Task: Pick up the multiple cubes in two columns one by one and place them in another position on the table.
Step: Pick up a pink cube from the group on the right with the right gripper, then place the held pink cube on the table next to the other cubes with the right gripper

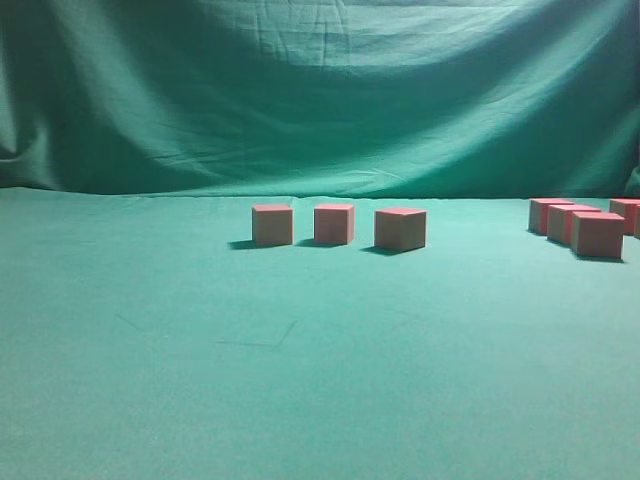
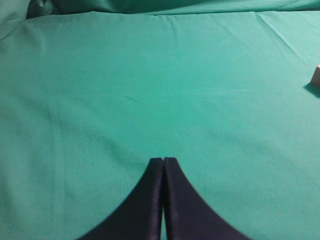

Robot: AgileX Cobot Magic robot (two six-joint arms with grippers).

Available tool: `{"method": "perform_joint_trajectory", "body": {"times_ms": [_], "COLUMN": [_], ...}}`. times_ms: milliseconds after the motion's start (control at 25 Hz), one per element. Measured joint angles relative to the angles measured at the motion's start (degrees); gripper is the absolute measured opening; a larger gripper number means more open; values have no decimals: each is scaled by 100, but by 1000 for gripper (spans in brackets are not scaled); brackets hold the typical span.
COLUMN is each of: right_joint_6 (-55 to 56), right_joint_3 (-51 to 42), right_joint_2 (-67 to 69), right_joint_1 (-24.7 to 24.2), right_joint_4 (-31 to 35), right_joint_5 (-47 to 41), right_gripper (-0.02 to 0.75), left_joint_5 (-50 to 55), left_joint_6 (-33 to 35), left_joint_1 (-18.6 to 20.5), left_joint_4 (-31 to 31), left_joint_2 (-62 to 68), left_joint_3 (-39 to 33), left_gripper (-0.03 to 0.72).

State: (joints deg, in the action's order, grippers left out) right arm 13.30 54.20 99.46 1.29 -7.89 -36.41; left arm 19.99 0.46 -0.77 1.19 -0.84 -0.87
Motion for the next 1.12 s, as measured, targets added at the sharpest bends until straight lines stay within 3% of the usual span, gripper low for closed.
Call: {"method": "perform_joint_trajectory", "body": {"times_ms": [240,400,560,800,1120], "right_joint_6": [-60,-60,-72,-96,-36], "right_joint_3": [0,47,333,1281,2331], "right_joint_2": [72,-2,-348,-697,-705], "right_joint_1": [0,0,222,1346,3555], "right_joint_4": [20,48,219,504,538], "right_joint_5": [9,-256,-1075,-2004,-2163], "right_gripper": [248,256,256,256,256], "left_joint_5": [0,0,0,0,0], "left_joint_6": [0,0,0,0,0], "left_joint_1": [0,0,0,0,0], "left_joint_4": [0,0,0,0,0], "left_joint_2": [0,0,0,0,0], "left_joint_3": [0,0,0,0,0], "left_gripper": [0,0,0,0,0]}}
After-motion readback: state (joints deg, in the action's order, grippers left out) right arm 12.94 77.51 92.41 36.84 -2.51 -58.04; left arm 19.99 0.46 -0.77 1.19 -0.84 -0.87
